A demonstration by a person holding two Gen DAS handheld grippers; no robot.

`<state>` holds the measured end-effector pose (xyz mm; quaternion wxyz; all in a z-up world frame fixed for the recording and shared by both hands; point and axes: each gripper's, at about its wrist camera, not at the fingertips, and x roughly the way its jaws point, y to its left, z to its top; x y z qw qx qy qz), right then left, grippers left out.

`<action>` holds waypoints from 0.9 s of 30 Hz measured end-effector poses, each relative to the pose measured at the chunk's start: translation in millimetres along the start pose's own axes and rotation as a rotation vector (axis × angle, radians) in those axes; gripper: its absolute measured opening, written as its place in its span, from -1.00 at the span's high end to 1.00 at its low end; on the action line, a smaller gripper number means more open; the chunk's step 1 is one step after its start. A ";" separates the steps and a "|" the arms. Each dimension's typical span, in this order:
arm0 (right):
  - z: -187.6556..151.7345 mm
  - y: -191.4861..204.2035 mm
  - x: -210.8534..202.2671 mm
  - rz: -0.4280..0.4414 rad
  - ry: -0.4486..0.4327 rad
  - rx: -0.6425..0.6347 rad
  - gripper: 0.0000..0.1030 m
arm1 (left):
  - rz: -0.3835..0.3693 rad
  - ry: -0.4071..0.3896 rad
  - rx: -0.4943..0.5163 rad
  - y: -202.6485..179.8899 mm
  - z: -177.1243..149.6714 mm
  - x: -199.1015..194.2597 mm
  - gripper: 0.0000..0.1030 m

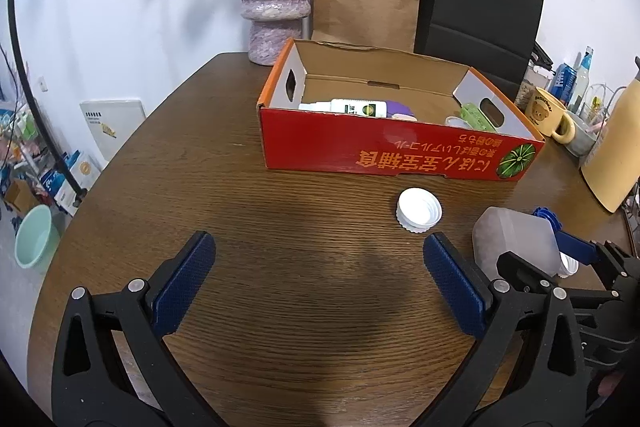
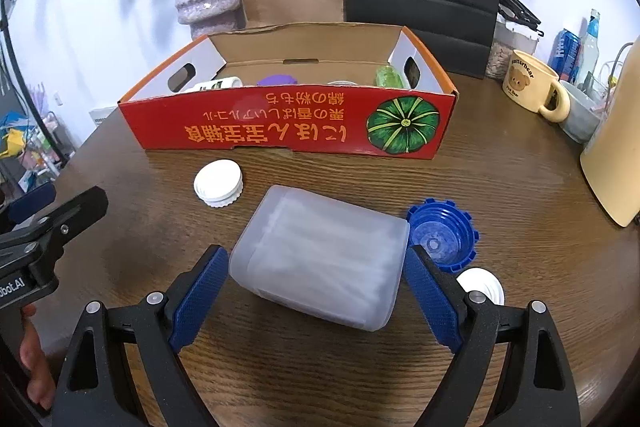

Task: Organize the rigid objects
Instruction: 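Grasp the frosted white plastic container with the right tool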

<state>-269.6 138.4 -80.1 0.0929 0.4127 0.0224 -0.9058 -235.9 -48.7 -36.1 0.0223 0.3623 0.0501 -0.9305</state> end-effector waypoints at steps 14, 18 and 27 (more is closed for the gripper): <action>-3.9 -1.3 19.8 -0.011 0.046 0.005 -0.81 | 0.006 0.010 -0.003 -0.5 -0.6 3.4 -1.00; -1.4 -0.4 28.2 -0.035 0.064 -0.003 -0.81 | 0.007 0.013 -0.003 -0.2 -0.5 4.3 -1.00; -2.9 0.8 26.6 -0.068 0.051 -0.035 -0.77 | 0.010 0.019 -0.006 1.6 -0.8 6.5 -1.00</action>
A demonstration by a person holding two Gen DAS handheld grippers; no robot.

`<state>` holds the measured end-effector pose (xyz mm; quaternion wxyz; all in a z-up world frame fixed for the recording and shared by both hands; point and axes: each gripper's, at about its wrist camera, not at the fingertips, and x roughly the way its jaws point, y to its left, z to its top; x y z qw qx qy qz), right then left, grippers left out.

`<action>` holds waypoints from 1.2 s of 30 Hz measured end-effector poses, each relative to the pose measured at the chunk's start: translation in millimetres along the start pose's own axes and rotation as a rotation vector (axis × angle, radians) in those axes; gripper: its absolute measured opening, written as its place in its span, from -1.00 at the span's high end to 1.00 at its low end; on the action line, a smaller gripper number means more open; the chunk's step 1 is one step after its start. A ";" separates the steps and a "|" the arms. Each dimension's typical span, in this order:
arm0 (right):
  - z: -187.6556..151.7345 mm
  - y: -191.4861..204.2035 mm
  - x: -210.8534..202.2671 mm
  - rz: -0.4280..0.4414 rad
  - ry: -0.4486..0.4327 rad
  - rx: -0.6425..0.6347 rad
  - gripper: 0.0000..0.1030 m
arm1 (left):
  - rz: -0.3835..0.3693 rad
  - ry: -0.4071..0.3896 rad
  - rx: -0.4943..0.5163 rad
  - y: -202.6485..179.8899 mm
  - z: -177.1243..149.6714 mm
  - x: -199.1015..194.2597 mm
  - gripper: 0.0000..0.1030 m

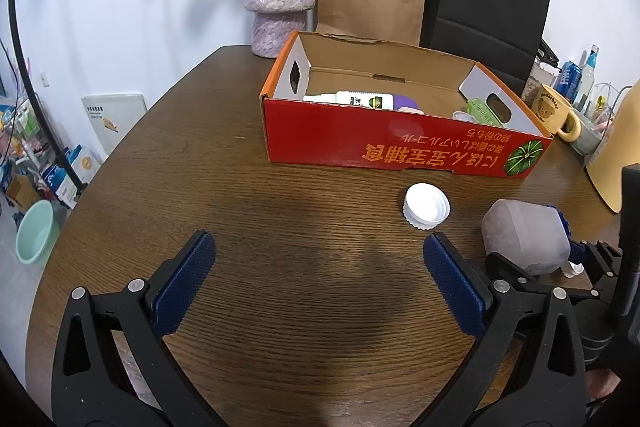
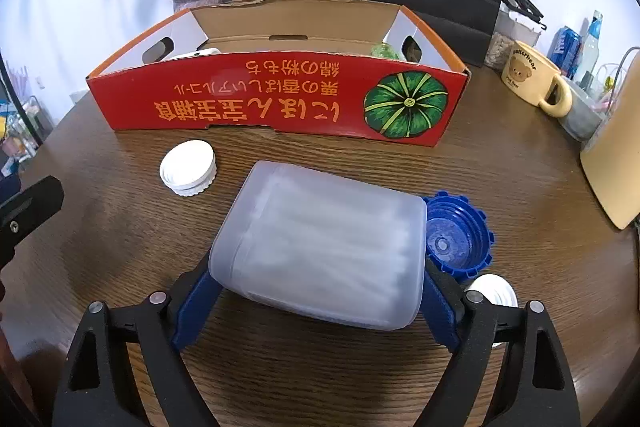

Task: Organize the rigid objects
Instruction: 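Grasp the frosted white plastic container with the right tool, then grasp the white round cap with the left tool while the right tool lifts the container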

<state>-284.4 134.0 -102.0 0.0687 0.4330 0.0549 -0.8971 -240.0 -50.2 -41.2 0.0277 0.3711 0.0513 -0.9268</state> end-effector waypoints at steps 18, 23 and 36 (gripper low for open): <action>1.0 -17.7 -29.7 0.065 -0.131 0.004 -0.75 | 0.037 0.004 0.016 -8.8 -0.3 8.7 -1.00; 2.9 -27.8 -34.9 0.076 -0.157 0.010 -0.75 | 0.043 0.011 0.016 -15.0 0.9 12.8 -1.00; 8.3 -63.4 -34.7 0.070 -0.188 0.012 -0.75 | 0.046 0.047 0.030 -43.3 3.9 30.6 -1.00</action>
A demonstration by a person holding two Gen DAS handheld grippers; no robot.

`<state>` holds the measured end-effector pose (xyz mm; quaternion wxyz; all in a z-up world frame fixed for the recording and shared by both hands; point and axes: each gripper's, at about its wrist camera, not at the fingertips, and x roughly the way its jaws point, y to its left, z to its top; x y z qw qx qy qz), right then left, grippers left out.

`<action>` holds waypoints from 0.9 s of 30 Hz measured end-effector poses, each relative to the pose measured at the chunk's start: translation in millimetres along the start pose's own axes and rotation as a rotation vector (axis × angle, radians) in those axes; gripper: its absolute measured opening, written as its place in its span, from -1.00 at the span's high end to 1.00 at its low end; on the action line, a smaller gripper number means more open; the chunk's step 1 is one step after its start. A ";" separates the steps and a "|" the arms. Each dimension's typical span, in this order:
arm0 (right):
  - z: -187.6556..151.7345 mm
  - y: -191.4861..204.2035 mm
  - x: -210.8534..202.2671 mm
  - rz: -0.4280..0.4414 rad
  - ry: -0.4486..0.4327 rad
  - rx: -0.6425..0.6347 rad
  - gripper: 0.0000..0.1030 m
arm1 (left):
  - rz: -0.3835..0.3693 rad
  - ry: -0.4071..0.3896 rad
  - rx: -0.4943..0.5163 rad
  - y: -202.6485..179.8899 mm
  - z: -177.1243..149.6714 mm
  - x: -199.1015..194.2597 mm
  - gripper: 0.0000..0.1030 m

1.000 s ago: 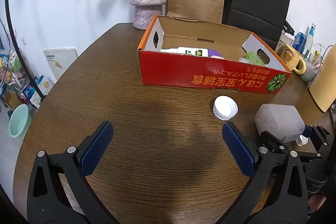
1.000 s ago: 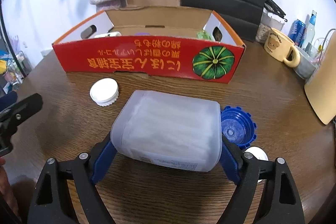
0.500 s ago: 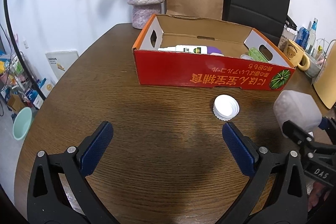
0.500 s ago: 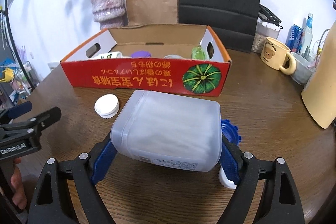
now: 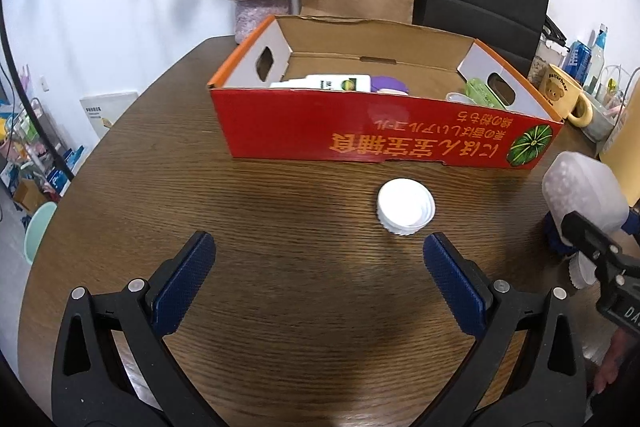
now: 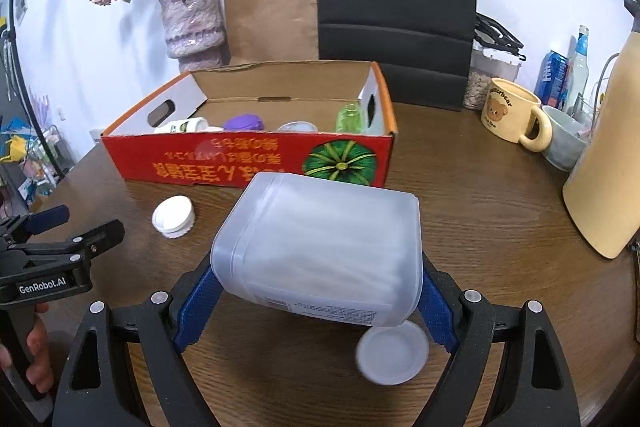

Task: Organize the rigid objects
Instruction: 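Grasp the white round cap with the left tool while the right tool lifts the container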

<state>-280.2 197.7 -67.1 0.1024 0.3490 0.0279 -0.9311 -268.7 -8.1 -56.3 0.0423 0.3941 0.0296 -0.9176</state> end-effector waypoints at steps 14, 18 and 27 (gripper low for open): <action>5.7 -30.4 5.8 -0.006 -0.019 -0.001 -0.75 | 0.024 0.052 0.023 -34.1 12.0 31.7 -1.00; 6.3 -33.8 7.3 -0.002 -0.017 0.005 -0.75 | 0.035 0.065 0.029 -40.7 16.4 39.6 -1.00; 5.4 -33.5 9.4 0.004 -0.011 0.004 -0.75 | 0.022 0.104 0.039 -51.0 18.4 52.1 -0.38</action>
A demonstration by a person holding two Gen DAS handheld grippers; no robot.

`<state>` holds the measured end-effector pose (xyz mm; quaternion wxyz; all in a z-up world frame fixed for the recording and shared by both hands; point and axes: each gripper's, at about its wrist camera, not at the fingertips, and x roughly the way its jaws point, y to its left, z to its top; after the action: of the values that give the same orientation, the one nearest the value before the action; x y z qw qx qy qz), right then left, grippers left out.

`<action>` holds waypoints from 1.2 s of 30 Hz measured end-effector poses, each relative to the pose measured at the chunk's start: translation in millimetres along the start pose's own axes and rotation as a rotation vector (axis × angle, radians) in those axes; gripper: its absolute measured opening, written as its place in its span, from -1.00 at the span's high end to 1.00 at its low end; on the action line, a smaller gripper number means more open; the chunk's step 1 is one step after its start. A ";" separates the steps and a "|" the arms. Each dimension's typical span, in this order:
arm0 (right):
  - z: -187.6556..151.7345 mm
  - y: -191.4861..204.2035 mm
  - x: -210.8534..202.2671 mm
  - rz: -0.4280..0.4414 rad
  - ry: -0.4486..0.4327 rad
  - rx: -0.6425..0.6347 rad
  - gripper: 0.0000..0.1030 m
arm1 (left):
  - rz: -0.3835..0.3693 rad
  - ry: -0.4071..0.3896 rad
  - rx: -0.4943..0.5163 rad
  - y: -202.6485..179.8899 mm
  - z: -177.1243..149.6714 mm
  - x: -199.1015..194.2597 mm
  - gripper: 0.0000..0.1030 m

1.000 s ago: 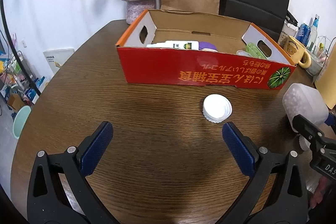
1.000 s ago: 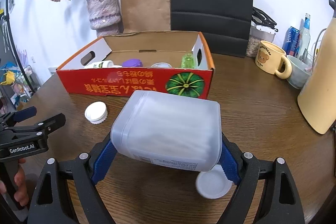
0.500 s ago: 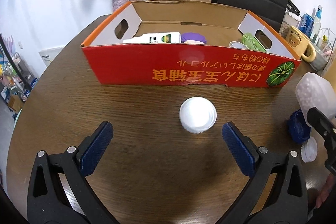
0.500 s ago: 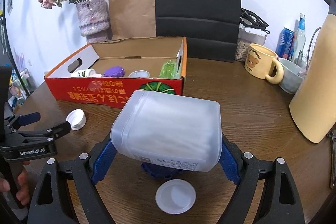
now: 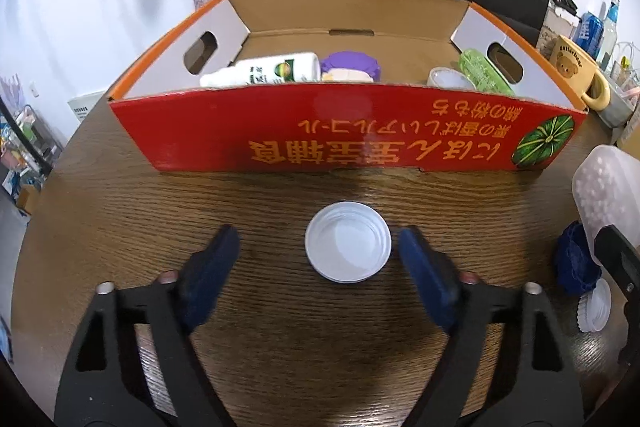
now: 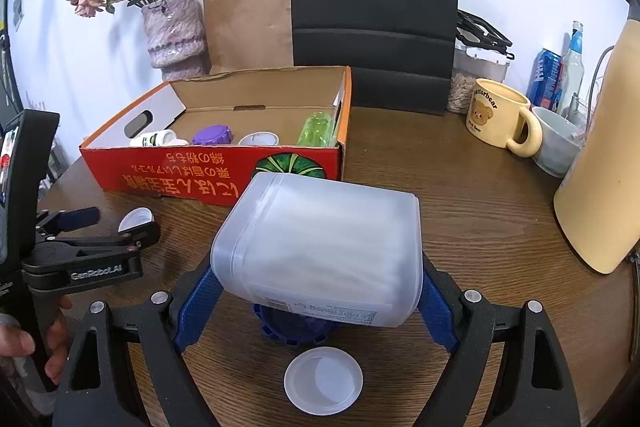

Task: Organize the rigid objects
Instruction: 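Grasp the white round cap with the left tool while the right tool lifts the container, then carry the white cap and frosted container with both tools over the box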

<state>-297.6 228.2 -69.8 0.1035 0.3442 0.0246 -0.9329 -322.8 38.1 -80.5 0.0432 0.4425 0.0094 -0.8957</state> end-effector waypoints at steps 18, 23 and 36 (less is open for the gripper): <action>-2.1 3.5 -2.4 0.007 -0.007 -0.010 -0.75 | -0.035 -0.058 0.020 -4.6 -1.9 -16.3 0.29; -2.1 5.5 -4.0 0.012 -0.016 -0.013 -0.75 | -0.043 -0.108 0.032 -3.6 -2.2 -31.0 0.29; 11.2 28.5 -16.1 0.039 -0.074 -0.038 -0.75 | -0.064 -0.248 0.026 5.4 12.1 -76.3 0.29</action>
<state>-286.9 201.9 -50.2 0.1290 0.3077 0.0317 -0.9422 -285.8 37.4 -12.4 0.0098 0.3281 0.0065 -0.9446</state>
